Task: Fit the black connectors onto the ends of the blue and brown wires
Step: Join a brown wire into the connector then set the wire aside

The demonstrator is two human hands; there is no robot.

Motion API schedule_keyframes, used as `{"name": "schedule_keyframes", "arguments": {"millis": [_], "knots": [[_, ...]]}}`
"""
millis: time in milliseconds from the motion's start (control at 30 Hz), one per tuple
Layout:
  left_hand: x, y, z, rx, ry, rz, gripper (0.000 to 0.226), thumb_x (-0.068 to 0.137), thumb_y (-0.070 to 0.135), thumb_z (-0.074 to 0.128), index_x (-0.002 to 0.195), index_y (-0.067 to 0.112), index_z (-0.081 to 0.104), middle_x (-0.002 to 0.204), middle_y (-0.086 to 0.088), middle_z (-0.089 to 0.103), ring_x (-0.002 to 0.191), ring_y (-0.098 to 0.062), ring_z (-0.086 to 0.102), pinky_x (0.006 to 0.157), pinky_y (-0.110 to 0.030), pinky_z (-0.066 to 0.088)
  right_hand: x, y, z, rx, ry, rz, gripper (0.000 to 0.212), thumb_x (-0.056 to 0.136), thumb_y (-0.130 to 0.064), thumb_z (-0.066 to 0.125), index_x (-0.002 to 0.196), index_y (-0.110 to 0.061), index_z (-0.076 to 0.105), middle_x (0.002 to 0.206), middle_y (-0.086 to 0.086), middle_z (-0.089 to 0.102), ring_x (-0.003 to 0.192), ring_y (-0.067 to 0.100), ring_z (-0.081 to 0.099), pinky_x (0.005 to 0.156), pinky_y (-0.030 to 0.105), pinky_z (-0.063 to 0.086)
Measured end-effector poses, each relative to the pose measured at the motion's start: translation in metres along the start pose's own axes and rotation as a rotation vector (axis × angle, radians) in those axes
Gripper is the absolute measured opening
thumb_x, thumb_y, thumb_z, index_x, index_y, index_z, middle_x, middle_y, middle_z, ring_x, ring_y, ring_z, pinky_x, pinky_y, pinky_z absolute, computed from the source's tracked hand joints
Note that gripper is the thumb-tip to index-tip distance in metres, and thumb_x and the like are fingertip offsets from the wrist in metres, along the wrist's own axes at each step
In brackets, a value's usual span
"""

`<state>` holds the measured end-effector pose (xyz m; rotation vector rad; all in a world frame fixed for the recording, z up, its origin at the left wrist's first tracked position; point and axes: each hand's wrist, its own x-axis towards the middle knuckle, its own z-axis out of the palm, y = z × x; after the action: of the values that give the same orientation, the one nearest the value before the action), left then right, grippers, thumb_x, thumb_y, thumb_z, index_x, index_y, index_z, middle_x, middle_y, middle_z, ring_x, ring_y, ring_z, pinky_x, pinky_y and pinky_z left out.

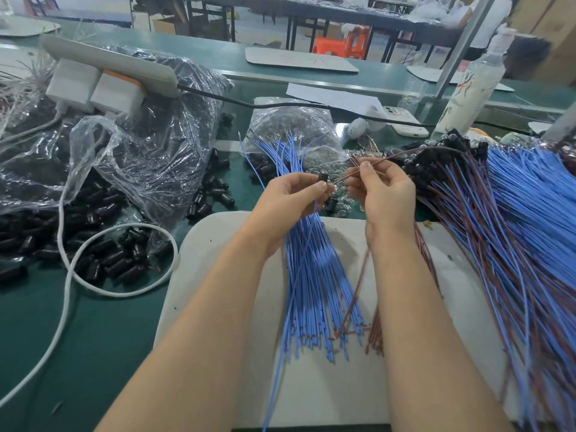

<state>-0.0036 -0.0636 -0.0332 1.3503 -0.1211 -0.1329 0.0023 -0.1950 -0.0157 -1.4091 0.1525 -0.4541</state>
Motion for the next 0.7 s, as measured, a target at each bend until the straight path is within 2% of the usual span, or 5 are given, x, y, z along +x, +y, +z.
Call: {"name": "schedule_keyframes", "arguments": {"millis": [100,267,467,567,700], "knots": [[-0.001,0.002,-0.001,-0.093,-0.027,-0.052,0.009,0.093,0.009,0.056,0.101,0.006,0.060,0.093,-0.005,0.071,0.079,-0.008,0.066,0.080,-0.022,0.055,-0.001,0.000,0.001,0.024,-0.030,0.024,0.020,0.096,-0.004,0.049,0.083,-0.015,0.060,0.072,0.000,0.064,0.059,0.003,0.059,0.058,0.017,0.049],[-0.002,0.006,-0.002,-0.188,-0.085,-0.103,0.006,0.094,0.010,0.055,0.099,0.009,0.059,0.096,-0.007,0.072,0.086,-0.014,0.069,0.080,-0.025,0.056,-0.002,-0.002,0.002,0.013,-0.065,0.035,0.019,0.097,-0.004,0.048,0.087,-0.013,0.061,0.073,0.000,0.064,0.061,0.004,0.058,0.062,0.018,0.051],[-0.004,0.008,-0.002,-0.234,-0.120,-0.103,0.008,0.094,0.009,0.054,0.093,0.009,0.062,0.086,-0.002,0.073,0.076,-0.009,0.068,0.070,-0.020,0.054,-0.004,-0.003,0.001,0.036,-0.132,0.067,0.022,0.097,-0.004,0.045,0.089,-0.015,0.063,0.074,-0.001,0.065,0.064,0.004,0.060,0.062,0.018,0.050],[-0.004,0.011,-0.002,-0.283,-0.126,-0.128,0.007,0.095,0.011,0.053,0.095,0.010,0.060,0.088,-0.004,0.072,0.075,-0.011,0.066,0.073,-0.023,0.056,-0.004,-0.005,0.002,0.077,-0.139,0.094,0.025,0.098,-0.004,0.044,0.088,-0.016,0.063,0.072,-0.003,0.064,0.065,0.006,0.061,0.063,0.019,0.051],[-0.005,0.014,-0.003,-0.324,-0.157,-0.173,0.008,0.095,0.014,0.051,0.093,0.015,0.058,0.095,-0.008,0.070,0.077,-0.013,0.065,0.080,-0.026,0.055,-0.004,-0.006,0.003,0.119,-0.148,0.106,0.027,0.097,-0.002,0.043,0.086,-0.015,0.064,0.066,-0.004,0.063,0.065,0.010,0.060,0.072,0.027,0.054]]}}
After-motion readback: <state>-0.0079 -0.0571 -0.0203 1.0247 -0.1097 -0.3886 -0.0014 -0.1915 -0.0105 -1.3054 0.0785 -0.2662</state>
